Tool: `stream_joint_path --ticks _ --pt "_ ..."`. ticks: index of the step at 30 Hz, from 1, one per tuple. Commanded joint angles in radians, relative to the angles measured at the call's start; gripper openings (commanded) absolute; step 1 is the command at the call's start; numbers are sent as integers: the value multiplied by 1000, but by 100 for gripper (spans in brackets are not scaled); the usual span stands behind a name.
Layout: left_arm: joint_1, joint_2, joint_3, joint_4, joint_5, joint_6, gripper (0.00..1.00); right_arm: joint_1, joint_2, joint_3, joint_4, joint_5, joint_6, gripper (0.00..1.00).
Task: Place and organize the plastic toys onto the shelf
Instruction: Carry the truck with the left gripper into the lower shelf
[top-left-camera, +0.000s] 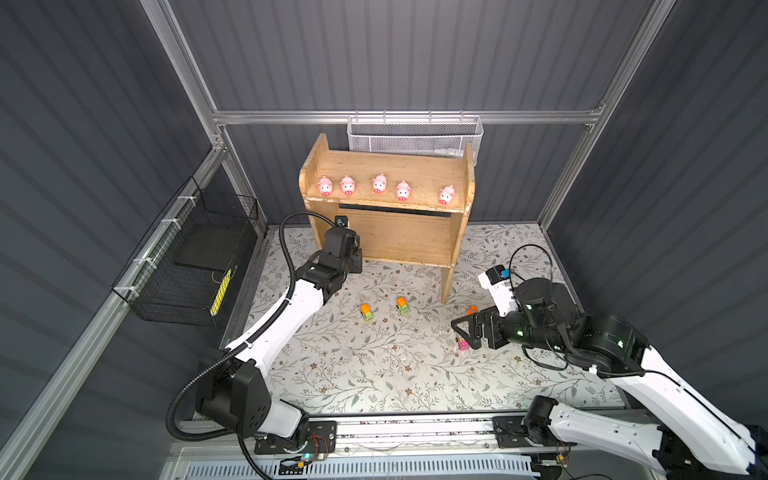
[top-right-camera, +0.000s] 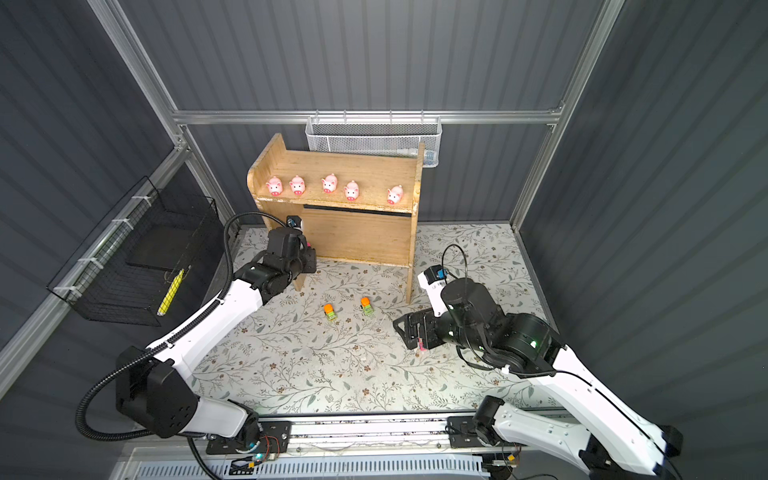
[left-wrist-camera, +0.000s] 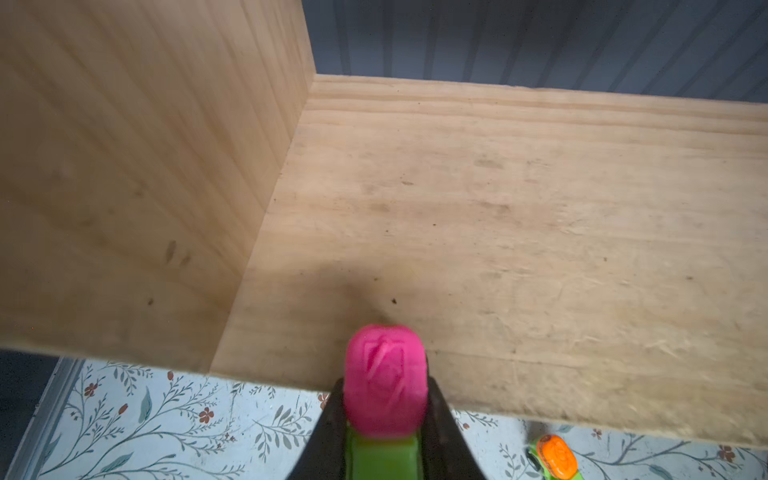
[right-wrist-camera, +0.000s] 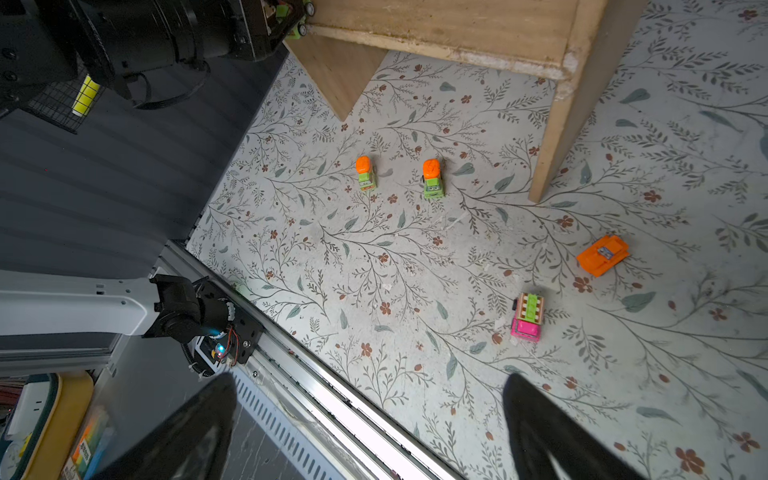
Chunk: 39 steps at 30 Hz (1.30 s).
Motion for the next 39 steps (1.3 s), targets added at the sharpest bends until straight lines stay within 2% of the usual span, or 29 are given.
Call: stream_joint_path --ticks 1,15,18,22,26,33,39 --pt "31 25 41 58 71 28 20 -30 15 36 -10 -44 -29 99" --pt "102 129 105 90 154 66 22 -101 31 55 -19 -88 -55 99" --pt "102 135 110 85 161 66 27 -112 24 49 -18 -94 -56 99" --pt "102 120 102 84 158 68 45 -126 24 45 -12 -112 -61 99" --pt "102 104 102 73 154 71 53 -136 27 41 -1 -127 -65 99" --pt "103 91 110 57 149 71 57 -145 19 37 0 -136 -64 99" --pt "102 64 104 54 153 65 66 -148 12 28 0 -136 -61 99"
